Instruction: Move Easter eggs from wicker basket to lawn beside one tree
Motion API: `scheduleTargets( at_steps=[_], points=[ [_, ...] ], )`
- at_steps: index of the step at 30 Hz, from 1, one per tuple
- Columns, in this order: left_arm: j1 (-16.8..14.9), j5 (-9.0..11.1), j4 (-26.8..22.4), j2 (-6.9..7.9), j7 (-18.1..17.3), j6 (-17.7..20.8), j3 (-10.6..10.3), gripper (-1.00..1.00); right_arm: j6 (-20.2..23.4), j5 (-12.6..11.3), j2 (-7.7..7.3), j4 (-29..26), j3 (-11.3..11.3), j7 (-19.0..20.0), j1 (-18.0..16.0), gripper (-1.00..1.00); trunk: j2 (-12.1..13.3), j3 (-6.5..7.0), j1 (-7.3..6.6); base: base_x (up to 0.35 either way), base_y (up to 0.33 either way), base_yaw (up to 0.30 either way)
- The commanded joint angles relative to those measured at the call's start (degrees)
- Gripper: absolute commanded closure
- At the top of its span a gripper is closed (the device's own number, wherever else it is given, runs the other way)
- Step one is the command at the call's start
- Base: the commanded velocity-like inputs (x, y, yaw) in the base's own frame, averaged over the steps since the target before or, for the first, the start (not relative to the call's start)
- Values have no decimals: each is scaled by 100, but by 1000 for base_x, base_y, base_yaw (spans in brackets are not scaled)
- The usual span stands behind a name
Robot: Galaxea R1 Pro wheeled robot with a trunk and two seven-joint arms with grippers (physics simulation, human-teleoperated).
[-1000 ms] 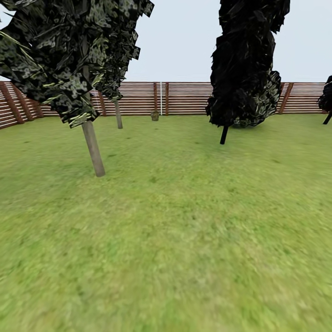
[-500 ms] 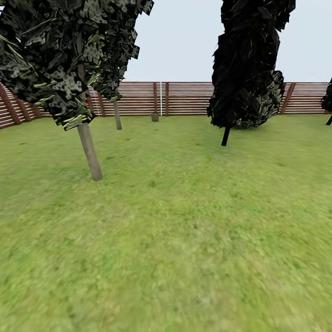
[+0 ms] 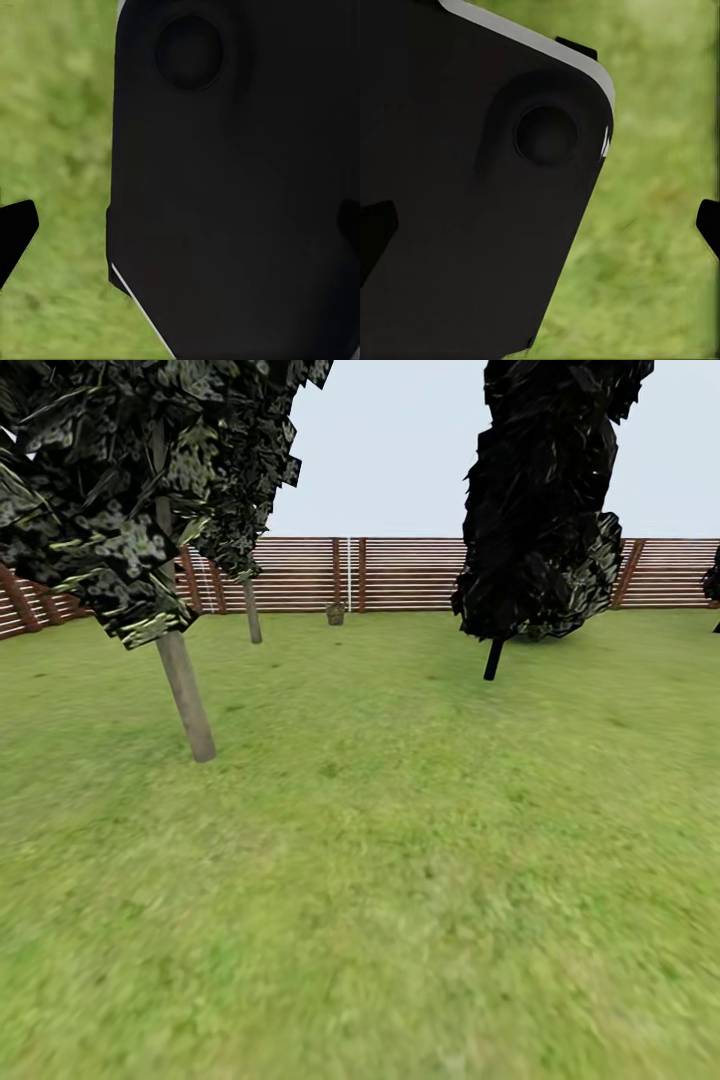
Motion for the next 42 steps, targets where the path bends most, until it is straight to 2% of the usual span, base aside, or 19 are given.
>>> scheduleTargets(
  at_steps=[1,42],
  points=[
    [-1,8,0,-2,3,-14,34,-100,-17,20,-1,4,3,2,-2,-100,-2,-4,3,327,0,0],
    [-1,8,0,-9,1,-16,34,-100,-17,14,-16,0,3,2,-2,-100,-2,-4,3,327,0,0]
  ],
)
